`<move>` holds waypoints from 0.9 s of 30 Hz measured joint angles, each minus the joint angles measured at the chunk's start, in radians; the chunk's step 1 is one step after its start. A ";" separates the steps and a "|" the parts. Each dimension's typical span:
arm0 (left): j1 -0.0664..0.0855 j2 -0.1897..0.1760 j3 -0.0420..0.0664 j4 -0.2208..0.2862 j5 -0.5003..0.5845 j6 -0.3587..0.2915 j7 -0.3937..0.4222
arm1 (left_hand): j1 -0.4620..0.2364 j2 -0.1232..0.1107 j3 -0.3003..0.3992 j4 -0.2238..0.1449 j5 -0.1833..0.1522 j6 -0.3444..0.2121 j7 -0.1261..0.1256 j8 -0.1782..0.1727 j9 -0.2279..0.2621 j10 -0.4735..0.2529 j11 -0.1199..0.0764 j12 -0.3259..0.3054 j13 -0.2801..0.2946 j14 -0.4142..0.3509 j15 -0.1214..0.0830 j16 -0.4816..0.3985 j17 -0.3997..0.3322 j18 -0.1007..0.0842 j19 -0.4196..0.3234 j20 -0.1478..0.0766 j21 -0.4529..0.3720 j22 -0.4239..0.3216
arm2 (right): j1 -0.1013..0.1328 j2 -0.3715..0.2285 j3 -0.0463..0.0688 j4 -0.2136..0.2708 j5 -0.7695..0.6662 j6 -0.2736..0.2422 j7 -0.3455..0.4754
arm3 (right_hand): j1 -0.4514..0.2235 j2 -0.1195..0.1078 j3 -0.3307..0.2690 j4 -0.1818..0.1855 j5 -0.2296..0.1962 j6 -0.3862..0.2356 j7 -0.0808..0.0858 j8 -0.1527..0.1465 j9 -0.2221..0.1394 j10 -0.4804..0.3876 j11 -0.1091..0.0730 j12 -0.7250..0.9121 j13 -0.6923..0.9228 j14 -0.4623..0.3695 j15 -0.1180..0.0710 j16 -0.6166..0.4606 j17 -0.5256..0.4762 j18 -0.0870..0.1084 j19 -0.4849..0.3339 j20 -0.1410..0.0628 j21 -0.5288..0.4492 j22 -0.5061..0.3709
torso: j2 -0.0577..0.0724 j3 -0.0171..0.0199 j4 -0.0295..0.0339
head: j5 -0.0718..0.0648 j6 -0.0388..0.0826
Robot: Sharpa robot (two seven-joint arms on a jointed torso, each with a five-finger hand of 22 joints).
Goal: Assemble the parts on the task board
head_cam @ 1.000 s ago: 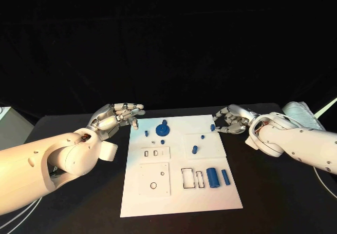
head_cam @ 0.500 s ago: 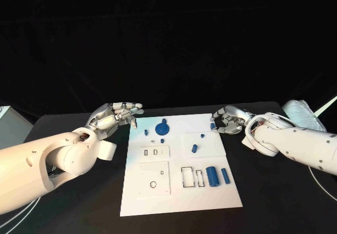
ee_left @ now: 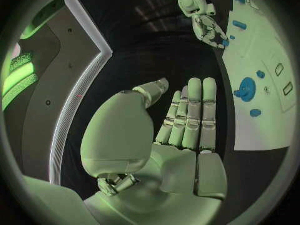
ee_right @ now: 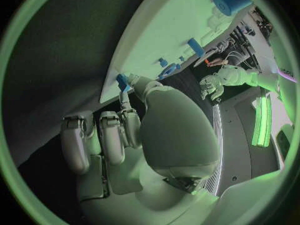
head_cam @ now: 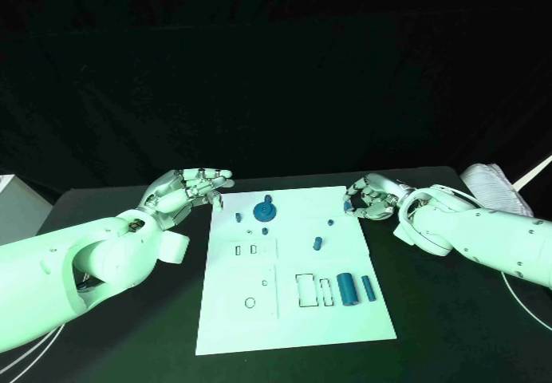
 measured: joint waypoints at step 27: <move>0.000 -0.001 0.000 -0.001 0.000 0.002 -0.001 | 0.000 0.000 0.000 0.000 0.000 0.000 0.000 0.000 0.001 0.000 0.000 0.000 0.001 0.000 0.000 0.004 0.000 0.000 0.000 0.000 0.000 0.001 | -0.005 0.016 0.000 -0.023 -0.007 0.009 -0.012 | 0.000 0.000 0.002 0.003 0.000 0.000 0.000 0.000 0.000 0.004 -0.004 0.004 0.000 0.000 -0.007 0.000 0.000 0.000 0.000 0.000 0.000 0.000 | 0.001 0.0014 -0.0009 | 0.000 -0.001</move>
